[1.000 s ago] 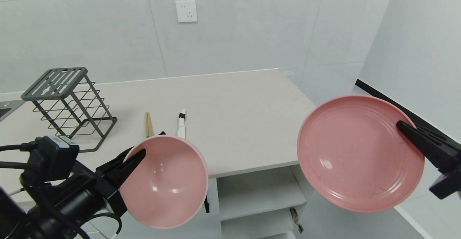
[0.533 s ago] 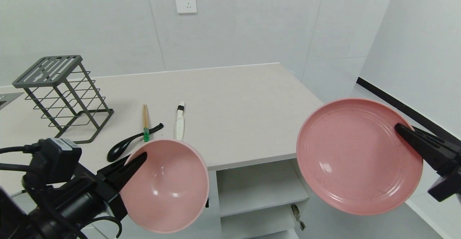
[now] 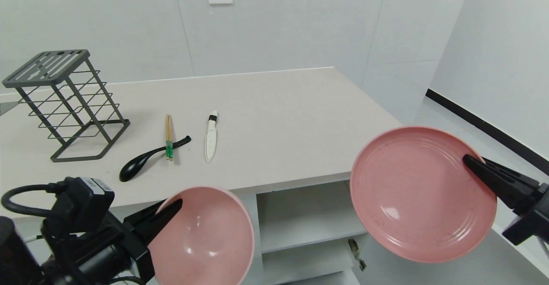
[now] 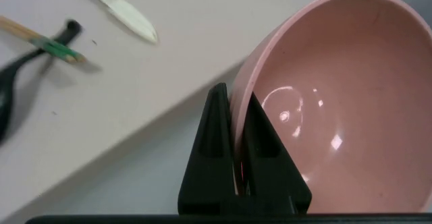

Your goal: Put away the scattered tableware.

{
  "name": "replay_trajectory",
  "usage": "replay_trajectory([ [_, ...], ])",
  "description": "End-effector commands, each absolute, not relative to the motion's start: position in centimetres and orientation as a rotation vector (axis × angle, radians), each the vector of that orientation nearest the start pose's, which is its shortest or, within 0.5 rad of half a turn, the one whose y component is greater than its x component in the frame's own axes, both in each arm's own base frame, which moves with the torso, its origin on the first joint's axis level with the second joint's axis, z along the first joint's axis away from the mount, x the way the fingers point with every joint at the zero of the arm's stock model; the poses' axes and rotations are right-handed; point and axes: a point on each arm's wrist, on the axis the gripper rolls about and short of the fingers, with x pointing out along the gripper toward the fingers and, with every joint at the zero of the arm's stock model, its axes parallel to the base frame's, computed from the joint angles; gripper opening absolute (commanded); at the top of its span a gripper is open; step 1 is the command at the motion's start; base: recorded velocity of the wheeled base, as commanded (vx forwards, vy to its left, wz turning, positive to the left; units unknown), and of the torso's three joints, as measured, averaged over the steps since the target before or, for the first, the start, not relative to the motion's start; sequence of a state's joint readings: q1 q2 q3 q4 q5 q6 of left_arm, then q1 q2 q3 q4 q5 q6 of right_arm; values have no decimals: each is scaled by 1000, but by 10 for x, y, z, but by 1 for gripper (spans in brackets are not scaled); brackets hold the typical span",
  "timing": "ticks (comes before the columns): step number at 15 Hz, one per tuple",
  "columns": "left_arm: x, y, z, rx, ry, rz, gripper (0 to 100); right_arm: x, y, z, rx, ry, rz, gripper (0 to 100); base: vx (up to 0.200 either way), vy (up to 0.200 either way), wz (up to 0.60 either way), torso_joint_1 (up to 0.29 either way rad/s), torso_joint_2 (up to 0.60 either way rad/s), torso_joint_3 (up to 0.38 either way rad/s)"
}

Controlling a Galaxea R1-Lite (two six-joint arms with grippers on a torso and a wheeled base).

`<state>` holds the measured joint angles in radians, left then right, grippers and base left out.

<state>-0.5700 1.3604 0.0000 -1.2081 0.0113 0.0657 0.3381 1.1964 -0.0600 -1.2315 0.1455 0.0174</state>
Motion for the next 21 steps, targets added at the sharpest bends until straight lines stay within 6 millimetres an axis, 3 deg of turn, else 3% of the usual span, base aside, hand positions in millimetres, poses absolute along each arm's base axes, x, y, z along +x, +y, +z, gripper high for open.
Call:
replay_trajectory([
  [1, 121, -79, 123, 132, 133, -574, 0, 126, 48, 158, 23, -67, 485, 0, 0, 0, 0, -183, 344, 173],
  [6, 108, -70, 118, 231, 198, -581, 0, 128, 48, 153, 16, -37, 482, 0, 0, 0, 0, -235, 453, 221],
  [10, 108, -69, 122, 209, 161, -568, 0, 131, 49, 141, 9, 29, 481, 0, 0, 0, 0, -246, 471, 221],
  [19, 108, -69, 120, 216, 177, -571, 0, 133, 50, 137, 6, 49, 481, 0, 0, 0, 0, -240, 350, 137],
  [21, 108, -69, 121, 215, 174, -571, 0, 133, 50, 136, 6, 52, 481, 0, -200, 0, 0, -61, 273, 102],
])
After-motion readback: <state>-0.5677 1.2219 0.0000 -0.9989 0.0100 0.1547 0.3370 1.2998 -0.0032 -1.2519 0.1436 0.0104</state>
